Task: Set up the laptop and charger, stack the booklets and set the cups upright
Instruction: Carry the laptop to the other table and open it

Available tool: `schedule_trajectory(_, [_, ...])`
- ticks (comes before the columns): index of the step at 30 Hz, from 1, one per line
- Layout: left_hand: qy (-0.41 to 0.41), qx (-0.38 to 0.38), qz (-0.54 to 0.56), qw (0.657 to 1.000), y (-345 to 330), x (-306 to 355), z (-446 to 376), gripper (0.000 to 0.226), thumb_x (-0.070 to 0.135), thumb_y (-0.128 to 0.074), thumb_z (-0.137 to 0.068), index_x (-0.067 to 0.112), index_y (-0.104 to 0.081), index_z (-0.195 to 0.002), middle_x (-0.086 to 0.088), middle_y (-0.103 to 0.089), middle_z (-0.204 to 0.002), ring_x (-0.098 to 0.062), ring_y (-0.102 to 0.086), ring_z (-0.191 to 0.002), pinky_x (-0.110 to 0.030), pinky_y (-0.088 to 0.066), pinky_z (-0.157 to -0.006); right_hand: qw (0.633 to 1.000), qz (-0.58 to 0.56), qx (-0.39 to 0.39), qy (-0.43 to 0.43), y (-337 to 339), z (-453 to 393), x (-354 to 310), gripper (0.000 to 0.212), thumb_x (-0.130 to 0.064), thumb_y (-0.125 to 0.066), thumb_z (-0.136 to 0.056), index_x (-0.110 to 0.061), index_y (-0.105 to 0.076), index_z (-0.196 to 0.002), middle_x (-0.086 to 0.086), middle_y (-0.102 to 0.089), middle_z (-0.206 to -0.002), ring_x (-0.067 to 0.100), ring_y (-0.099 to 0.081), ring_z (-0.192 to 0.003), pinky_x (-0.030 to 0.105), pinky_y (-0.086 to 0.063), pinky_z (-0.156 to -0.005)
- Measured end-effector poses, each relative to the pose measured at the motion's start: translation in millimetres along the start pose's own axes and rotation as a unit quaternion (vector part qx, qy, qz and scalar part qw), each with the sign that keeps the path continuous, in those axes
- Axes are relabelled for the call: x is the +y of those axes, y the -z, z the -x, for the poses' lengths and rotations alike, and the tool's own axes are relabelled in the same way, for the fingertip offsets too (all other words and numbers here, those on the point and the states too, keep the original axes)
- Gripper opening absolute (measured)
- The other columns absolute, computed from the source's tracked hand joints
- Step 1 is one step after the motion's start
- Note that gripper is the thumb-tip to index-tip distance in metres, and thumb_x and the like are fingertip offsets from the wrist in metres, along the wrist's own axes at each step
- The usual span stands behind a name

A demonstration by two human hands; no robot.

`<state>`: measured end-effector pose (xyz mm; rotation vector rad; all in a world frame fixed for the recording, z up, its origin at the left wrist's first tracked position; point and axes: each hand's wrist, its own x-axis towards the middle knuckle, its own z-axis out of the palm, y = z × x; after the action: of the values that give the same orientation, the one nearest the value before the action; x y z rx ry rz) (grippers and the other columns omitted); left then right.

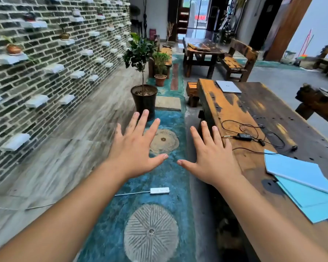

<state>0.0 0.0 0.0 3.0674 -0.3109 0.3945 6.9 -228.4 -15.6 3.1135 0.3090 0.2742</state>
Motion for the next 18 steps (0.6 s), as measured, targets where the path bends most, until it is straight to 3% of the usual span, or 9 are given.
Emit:
schedule_trajectory(11, [-0.001,-0.031,0.028,0.999,-68,-109,-114,0.101,0.086,-0.022,-0.07,0.038,0.009,-0.153,0.0,0.017,-0.164,-0.023,0.013,-0.151,-0.061,-0.01,-0.116,1.0,-0.014,-0.007,-0.024,-67,-143,-53,0.108,-0.093,-0.018,-0.067,-0.034,0.006,-0.154,0.0,0.009,-0.166,0.028,0.001,-0.152,0.061,-0.02,-0.113])
schedule_trajectory(18, [0.003,-0.064,0.03,0.997,-101,-138,-180,0.101,0.087,-0.02,-0.07,0.039,0.016,-0.151,0.002,0.024,-0.162,-0.021,0.018,-0.15,-0.057,-0.005,-0.118,0.999,-0.025,-0.026,-0.027,-98,-215,-48,0.108,-0.094,-0.018,-0.067,-0.034,0.006,-0.154,0.0,0.008,-0.166,0.028,-0.001,-0.152,0.061,-0.021,-0.113])
